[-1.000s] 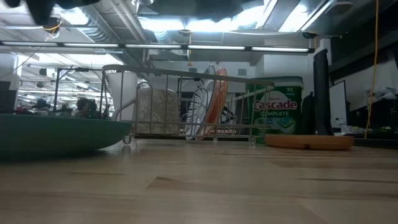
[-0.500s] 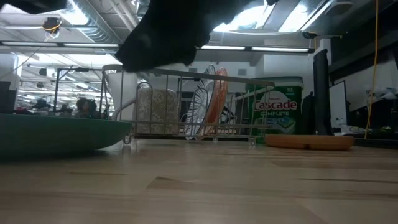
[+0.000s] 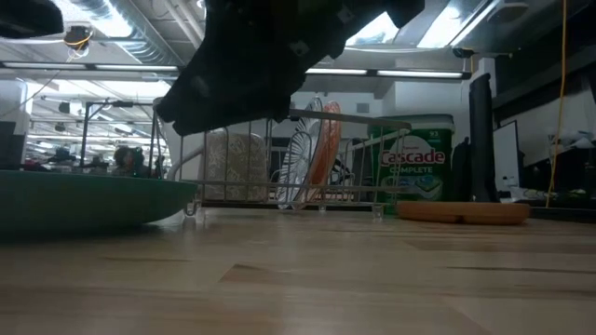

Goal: Sort dishes
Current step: Put the white plate in the dish rack

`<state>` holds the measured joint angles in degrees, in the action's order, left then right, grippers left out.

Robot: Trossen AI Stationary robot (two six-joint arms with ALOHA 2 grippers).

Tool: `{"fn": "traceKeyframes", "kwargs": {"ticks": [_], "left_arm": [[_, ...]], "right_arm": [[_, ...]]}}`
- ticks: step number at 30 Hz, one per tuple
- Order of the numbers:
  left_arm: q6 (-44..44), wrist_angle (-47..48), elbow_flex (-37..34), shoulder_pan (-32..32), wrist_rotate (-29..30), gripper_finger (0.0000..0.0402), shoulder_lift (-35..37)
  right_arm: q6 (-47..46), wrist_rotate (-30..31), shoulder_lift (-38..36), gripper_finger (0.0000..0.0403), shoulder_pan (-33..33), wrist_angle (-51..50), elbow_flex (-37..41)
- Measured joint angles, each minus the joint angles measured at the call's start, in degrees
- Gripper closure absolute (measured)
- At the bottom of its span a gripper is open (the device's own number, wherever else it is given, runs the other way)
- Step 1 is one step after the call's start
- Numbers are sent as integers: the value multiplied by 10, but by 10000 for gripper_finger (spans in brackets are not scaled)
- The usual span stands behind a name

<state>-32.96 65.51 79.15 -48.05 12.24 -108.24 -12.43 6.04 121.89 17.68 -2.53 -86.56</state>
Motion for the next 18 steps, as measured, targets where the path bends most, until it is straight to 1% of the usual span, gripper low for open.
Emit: {"fn": "traceKeyframes", "kwargs": {"ticks": [4,10,18], "left_arm": [[-3,-1,0,-4,0,289,-9],[-25,1,0,-4,3,289,-10],[-27,4,0,-4,15,289,-10]], "right_arm": [[0,4,0,246,0,10,0],[0,44,0,246,0,23,0],[0,49,0,246,0,25,0]]}}
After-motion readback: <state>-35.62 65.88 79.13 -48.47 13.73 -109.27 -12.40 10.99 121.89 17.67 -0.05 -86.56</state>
